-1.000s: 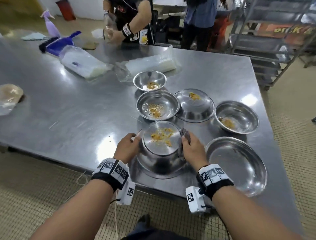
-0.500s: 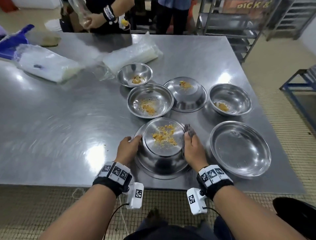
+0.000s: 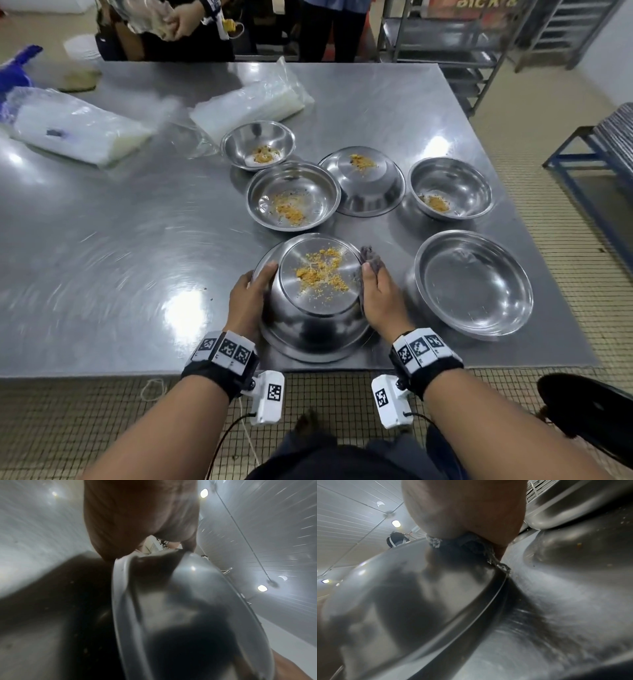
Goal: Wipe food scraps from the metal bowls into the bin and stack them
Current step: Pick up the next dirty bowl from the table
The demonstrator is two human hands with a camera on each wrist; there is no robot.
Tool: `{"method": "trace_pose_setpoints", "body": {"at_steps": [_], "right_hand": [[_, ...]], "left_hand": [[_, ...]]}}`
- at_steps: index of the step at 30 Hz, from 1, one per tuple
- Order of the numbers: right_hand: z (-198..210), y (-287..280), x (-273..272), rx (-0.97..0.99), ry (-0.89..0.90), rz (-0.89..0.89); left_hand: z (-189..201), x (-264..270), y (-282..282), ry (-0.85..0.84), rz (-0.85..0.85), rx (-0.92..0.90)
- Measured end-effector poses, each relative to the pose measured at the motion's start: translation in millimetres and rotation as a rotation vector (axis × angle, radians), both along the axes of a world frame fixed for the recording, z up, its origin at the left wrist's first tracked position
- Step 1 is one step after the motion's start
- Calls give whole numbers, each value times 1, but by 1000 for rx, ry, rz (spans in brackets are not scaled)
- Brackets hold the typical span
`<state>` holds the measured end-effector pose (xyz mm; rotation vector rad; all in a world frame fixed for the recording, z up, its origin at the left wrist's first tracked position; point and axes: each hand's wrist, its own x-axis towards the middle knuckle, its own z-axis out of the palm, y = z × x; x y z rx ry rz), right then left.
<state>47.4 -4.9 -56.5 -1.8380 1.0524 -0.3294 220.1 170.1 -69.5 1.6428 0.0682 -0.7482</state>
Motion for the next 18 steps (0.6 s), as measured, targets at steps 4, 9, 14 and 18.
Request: {"method": "trace_pose_setpoints", "body": {"at_steps": [4,9,14,18], "right_hand": [[7,4,-3,19,3,3],[16,4,-5,36,4,-26],[21,-4,-4,70,-33,-46],[34,-9,-9,78,-66,-73]], "left_hand": [[3,-8,6,1,11,-82],[17,-11,14,-5,-15,-124],[26,-8,18,16,-25,-195],[35,-4,15,-14,-109,-252]]}}
